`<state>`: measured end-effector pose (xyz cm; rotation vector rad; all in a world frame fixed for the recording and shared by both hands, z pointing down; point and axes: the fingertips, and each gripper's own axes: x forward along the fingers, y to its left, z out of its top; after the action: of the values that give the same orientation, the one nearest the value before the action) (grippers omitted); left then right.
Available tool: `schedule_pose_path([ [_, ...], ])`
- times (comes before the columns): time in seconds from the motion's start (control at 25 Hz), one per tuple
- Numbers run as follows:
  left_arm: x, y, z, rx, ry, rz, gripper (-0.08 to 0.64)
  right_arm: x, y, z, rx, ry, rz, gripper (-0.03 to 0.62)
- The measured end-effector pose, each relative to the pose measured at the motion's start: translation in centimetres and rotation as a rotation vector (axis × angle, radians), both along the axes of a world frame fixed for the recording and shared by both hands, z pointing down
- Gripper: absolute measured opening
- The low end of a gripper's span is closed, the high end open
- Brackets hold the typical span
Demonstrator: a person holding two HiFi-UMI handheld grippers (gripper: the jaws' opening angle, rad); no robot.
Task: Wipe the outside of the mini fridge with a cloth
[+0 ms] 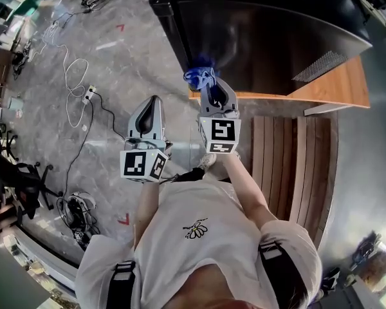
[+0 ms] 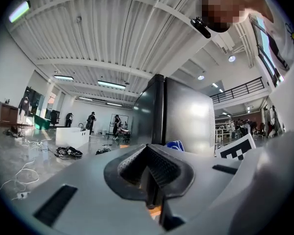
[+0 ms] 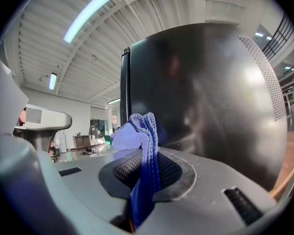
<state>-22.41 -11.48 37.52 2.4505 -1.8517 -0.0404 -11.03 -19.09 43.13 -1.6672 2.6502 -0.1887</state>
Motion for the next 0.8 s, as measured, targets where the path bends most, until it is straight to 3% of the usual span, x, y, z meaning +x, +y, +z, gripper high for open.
schedule_pose_path([
  [0.52, 8.8, -1.2, -1.3, 0.023, 0.009, 0.098, 0.005, 13.9, -0.4, -0.6, 0.019, 0.099, 0.178, 0.061],
  [0.8, 13.6, -1.7, -1.8, 0.042, -0.007, 0.162, 0.005, 21.2, -0.8, -0.4, 0.013, 0.094, 0.279, 0.061],
])
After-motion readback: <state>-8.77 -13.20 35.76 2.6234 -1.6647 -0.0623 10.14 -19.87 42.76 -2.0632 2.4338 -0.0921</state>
